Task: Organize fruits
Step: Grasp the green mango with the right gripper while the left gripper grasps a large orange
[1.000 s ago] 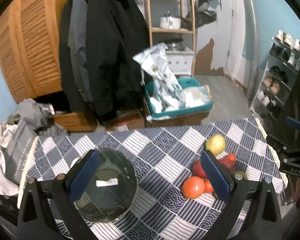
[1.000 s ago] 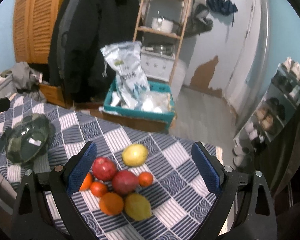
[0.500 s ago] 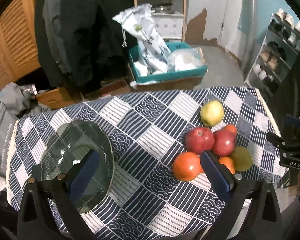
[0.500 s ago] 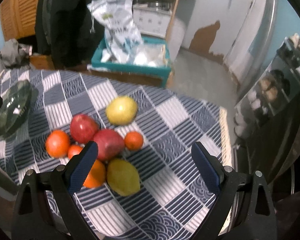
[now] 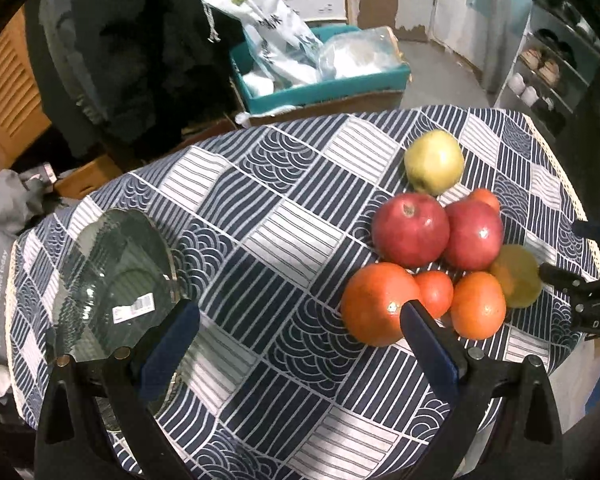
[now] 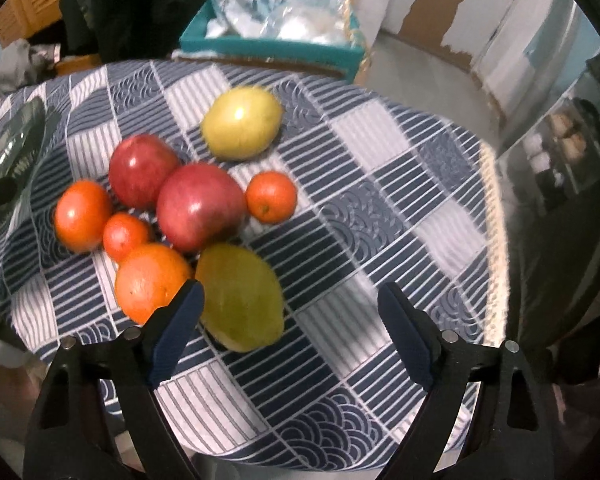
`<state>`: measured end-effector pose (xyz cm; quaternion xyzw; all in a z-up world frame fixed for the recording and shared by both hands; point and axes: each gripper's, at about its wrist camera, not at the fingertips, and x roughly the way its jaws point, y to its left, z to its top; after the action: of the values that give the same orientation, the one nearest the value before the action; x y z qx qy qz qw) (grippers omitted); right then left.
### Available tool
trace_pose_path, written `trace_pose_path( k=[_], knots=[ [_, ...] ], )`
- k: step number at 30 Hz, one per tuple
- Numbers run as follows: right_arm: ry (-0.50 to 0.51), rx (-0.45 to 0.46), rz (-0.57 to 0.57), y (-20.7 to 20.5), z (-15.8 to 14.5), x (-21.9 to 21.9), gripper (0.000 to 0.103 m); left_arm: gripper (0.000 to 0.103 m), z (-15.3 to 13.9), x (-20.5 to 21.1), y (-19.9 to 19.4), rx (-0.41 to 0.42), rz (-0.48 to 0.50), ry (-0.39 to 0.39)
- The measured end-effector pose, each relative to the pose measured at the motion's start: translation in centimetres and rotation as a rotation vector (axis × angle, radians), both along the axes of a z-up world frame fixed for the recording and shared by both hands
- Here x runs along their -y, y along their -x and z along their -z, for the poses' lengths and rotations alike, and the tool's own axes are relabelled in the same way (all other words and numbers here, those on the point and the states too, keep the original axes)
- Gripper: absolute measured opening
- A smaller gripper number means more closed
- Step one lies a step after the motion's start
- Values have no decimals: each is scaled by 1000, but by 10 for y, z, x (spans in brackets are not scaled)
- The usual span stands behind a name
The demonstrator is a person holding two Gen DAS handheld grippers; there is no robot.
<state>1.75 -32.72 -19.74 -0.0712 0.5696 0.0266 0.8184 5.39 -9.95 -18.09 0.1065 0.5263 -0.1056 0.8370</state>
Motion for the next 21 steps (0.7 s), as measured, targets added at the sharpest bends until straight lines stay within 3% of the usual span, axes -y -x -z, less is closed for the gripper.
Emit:
trace_pose_path(
  k=[7,14,21],
  knots=[
    [-25,-74,-23,-5,28,0,83,101,17,13,-5,-39,41,12],
    [-163,-134,-9,-13,42,6,78,101,32,24,-8,-65,80,9],
    [-240,-182,1,-19,56,9,78,101,49,30,-13,-108,100,32]
  ],
)
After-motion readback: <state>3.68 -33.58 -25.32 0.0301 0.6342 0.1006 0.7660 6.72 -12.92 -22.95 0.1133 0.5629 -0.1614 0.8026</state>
